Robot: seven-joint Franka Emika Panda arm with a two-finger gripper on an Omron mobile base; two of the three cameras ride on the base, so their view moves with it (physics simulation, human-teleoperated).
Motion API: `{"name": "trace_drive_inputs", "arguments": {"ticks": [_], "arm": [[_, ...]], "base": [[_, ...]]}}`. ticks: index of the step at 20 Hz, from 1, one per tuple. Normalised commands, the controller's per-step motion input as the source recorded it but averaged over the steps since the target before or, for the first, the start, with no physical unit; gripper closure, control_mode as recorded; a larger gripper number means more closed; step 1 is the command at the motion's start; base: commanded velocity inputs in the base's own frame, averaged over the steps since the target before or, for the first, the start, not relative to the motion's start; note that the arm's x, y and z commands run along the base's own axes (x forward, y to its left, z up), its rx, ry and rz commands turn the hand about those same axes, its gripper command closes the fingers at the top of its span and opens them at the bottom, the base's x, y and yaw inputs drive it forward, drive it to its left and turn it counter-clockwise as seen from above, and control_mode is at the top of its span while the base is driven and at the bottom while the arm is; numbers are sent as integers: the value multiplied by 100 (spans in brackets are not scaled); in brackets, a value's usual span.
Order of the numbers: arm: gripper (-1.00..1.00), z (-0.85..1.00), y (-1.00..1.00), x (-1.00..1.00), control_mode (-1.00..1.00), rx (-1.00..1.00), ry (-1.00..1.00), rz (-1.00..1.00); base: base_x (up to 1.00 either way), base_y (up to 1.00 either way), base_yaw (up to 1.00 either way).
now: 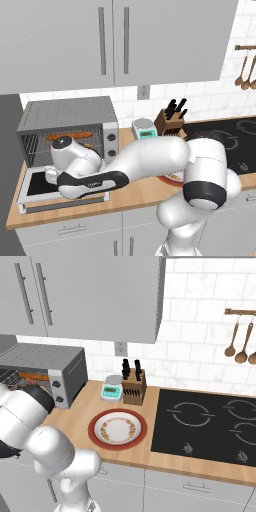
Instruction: Pick up the kebab skewer and baguette bread, and place them inside the toaster oven. Close the toaster oven door and start by setting the timer.
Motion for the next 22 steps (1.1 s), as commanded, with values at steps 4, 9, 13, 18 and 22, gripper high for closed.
{"name": "trace_drive_inputs", "arguments": {"ticks": [4,9,13,18,22], "arm": [[-100,-12,0,-38,-100,8,4,33],[-100,-20,0,-16,-100,5,8,31],[-100,-24,0,-1,-100,0,3,16],[-100,-23,0,-8,-100,0,0,2],[-100,-21,0,-1,-100,0,0,0]], "base": [[0,0,0],[0,0,0],[0,0,0],[0,0,0],[0,0,0]]}}
